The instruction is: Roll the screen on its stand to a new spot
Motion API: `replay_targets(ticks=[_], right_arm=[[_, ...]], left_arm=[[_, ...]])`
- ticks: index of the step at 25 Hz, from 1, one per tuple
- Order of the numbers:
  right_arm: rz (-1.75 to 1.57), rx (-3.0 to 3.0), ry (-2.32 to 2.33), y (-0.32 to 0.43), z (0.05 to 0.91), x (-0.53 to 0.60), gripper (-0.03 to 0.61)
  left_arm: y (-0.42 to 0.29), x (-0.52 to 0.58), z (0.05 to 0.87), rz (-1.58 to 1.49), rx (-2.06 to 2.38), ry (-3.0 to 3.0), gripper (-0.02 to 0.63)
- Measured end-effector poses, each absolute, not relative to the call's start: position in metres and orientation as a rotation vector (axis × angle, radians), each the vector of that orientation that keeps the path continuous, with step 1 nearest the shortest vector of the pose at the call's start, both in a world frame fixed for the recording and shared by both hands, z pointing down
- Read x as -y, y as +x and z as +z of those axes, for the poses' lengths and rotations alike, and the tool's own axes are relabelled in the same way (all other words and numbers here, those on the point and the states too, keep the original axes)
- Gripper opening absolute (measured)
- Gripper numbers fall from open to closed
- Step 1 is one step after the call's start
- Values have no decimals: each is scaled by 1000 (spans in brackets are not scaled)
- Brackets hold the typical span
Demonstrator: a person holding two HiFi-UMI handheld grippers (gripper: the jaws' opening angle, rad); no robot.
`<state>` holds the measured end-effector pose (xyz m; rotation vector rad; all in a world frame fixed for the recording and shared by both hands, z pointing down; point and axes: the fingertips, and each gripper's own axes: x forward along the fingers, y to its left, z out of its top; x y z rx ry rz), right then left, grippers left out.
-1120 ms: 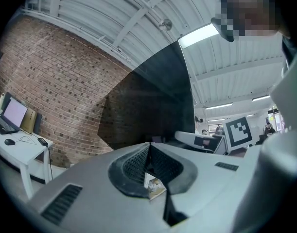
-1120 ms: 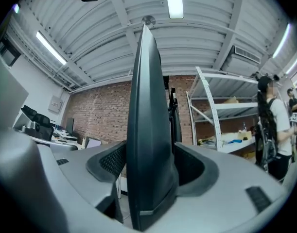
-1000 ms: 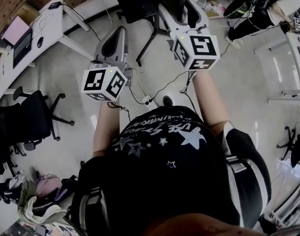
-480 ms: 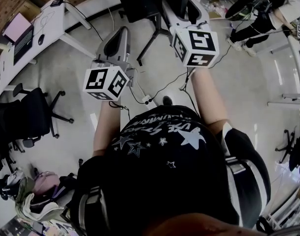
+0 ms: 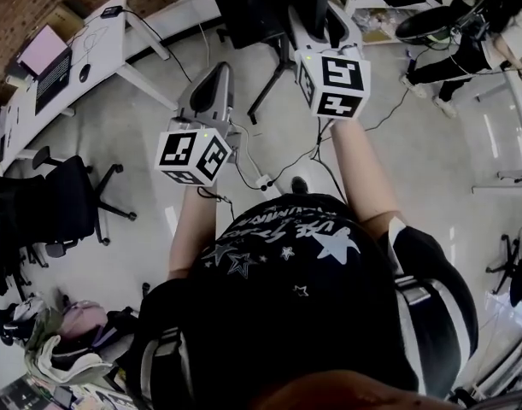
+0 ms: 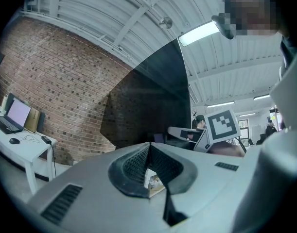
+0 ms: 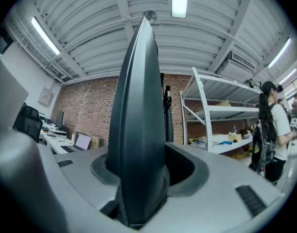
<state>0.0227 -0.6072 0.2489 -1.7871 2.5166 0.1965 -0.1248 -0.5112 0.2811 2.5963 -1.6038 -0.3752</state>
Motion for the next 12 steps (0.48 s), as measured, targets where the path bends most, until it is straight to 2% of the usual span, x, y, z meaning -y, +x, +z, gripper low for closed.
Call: replay_targets(ticks=[12], right_arm=[[199, -2493, -1824, 22, 249, 583, 210]], left_arm=[[-131, 477, 286, -374, 1614, 2577, 12]])
